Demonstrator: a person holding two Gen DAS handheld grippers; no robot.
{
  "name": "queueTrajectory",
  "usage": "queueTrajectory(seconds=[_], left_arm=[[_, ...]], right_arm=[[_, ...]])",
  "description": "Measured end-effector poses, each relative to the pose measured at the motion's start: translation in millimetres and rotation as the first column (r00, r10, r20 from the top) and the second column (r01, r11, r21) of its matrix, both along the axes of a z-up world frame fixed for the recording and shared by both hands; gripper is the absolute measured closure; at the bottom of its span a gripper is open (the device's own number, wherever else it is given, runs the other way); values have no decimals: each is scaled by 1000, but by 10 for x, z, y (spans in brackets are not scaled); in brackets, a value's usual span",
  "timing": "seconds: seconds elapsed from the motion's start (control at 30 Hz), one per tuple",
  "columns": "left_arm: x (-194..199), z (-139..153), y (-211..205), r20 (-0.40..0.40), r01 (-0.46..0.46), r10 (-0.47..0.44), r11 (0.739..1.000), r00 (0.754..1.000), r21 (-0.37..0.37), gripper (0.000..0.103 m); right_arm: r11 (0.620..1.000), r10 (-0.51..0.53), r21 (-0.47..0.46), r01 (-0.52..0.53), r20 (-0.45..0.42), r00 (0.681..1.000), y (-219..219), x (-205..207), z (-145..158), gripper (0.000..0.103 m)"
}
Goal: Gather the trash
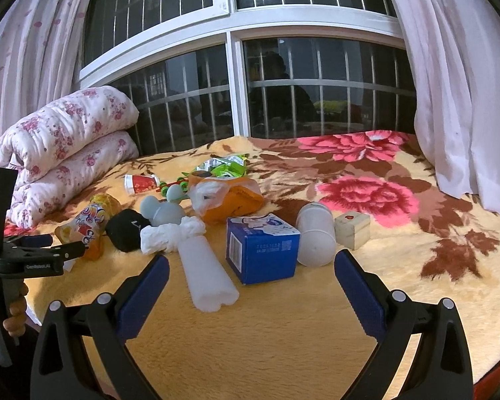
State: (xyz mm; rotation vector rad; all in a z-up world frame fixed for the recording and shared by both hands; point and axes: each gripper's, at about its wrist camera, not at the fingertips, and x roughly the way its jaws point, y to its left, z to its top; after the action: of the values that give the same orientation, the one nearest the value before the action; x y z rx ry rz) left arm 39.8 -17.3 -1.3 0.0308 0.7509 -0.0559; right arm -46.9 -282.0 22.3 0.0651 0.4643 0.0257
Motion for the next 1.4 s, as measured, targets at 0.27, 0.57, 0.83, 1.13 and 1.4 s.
queueTrajectory(seconds=[0.27,0.57,0.83,1.13,1.4], left_arm=[[-8,-13,7,-1,-4,4,1000,1000,-1,7],[-13,-31,31,-3,-7,7,1000,1000,1,7],[-11,-29,34,-4,-7,7,1000,1000,0,7],[-14,-32,27,-4,-6,6,1000,1000,2,7],[-12,-35,45,-5,-8,8,1000,1000,0,7]], right_arm=[[1000,-12,26,12,-9,1000,-49,-2,-7,5],[1000,-16,24,16,-5,1000,-67,-11,-7,5],[999,-21,33,21,-9,1000,-110,-4,-13,5],[999,-28,33,28,-10,1000,-143,8,-22,5],[998,-41,44,41,-18,999,-155,22,-30,5]])
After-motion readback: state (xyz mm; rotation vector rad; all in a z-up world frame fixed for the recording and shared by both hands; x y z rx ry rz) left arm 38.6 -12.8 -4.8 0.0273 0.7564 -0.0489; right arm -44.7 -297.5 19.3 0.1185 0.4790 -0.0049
